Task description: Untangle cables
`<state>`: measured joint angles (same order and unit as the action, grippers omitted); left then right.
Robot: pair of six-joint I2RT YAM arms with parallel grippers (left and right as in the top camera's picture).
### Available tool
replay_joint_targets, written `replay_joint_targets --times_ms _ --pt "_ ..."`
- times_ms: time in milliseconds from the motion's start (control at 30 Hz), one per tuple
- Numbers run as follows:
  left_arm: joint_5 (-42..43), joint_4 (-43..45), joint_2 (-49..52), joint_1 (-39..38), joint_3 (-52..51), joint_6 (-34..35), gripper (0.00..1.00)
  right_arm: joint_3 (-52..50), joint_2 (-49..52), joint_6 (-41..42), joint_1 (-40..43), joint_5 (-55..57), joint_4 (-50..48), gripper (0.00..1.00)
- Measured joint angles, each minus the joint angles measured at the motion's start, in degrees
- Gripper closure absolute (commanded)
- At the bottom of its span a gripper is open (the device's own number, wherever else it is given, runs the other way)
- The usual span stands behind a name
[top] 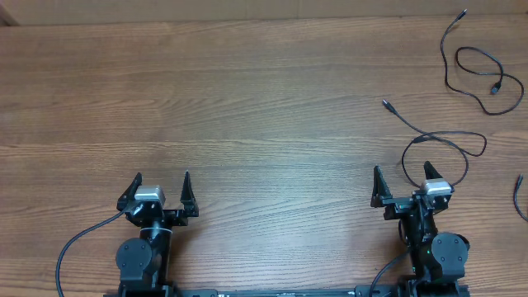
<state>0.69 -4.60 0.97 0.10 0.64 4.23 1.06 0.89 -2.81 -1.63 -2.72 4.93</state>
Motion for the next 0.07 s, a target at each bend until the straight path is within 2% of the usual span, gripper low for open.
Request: replay_joint_targets --times_ms 67 --pt "0.02 0.0 0.0 0.0 0.0 0.0 0.01 0.0 0.0 -0.02 0.0 0.0 0.0 0.0"
